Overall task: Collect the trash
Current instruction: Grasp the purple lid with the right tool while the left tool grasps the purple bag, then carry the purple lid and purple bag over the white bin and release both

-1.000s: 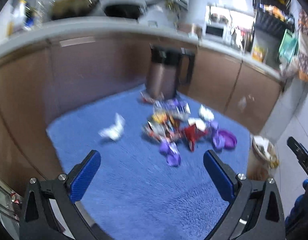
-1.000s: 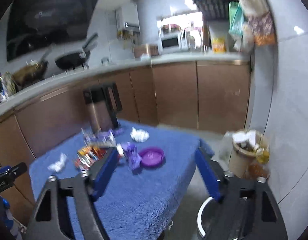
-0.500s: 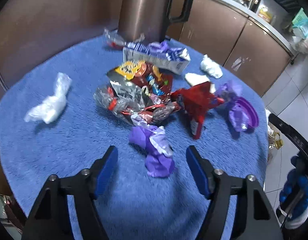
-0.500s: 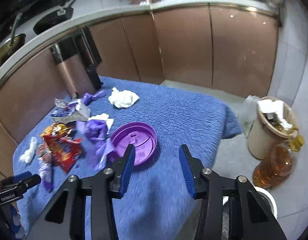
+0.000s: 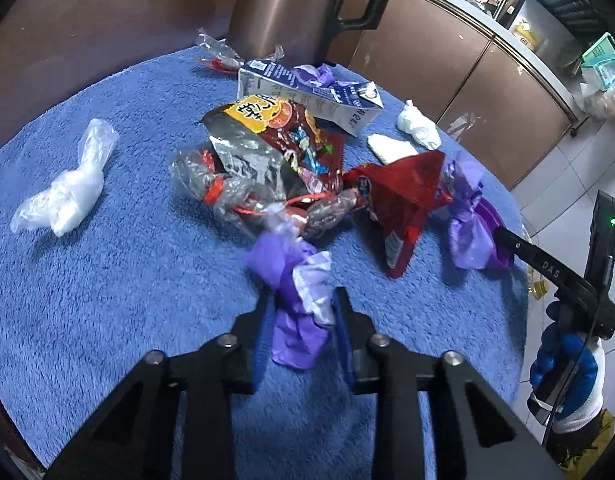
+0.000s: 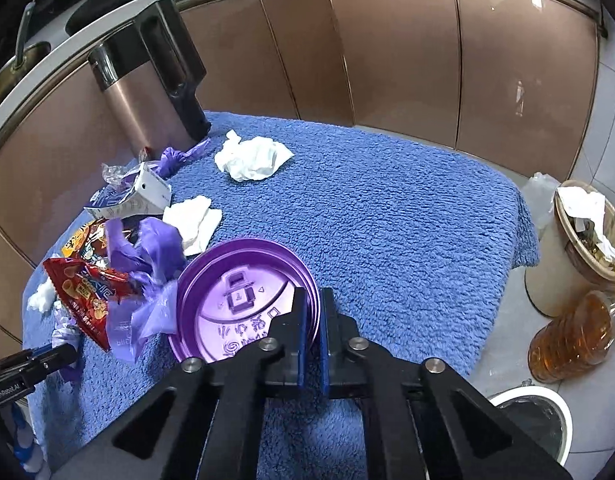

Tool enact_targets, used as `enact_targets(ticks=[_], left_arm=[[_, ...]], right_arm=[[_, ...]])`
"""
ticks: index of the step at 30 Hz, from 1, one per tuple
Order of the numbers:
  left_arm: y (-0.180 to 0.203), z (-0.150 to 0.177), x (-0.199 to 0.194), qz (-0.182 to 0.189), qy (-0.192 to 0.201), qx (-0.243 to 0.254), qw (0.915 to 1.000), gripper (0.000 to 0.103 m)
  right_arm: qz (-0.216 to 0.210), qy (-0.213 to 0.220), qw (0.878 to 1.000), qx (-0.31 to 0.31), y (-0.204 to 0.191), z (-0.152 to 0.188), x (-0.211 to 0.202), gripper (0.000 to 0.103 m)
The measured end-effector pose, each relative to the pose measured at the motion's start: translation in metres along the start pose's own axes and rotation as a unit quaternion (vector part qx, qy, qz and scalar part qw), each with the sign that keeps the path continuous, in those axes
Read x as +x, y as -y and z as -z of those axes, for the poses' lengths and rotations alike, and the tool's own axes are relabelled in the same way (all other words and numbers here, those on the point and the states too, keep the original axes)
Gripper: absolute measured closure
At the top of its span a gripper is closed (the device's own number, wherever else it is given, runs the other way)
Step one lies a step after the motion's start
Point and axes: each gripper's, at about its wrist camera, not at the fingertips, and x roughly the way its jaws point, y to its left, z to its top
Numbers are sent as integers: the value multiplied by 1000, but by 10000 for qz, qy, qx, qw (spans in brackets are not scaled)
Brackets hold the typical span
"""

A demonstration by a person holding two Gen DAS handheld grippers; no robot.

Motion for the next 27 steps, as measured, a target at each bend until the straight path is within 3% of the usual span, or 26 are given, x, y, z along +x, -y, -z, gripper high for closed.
enact_targets(ticks=[1, 8, 16, 21, 27], left_arm=[[0, 2, -3, -1, 24, -2, 10000, 81], [-5, 17, -42, 70, 275, -36, 9996, 81], [1, 38, -99, 220, 691, 185, 9972, 81], [24, 46, -131, 308, 920, 524, 9939, 81], [87, 53, -141, 586, 934, 1280, 9856, 81]], right_arm=[[9, 21, 10000, 3, 0, 1, -3, 98], [238, 369, 9989, -169, -13, 9, -44, 99], [212, 699, 9973, -63, -13, 30, -102, 99], [304, 1020, 9943, 29, -2, 48, -149, 99], [851, 1413, 9860, 238, 33, 75, -208, 99]])
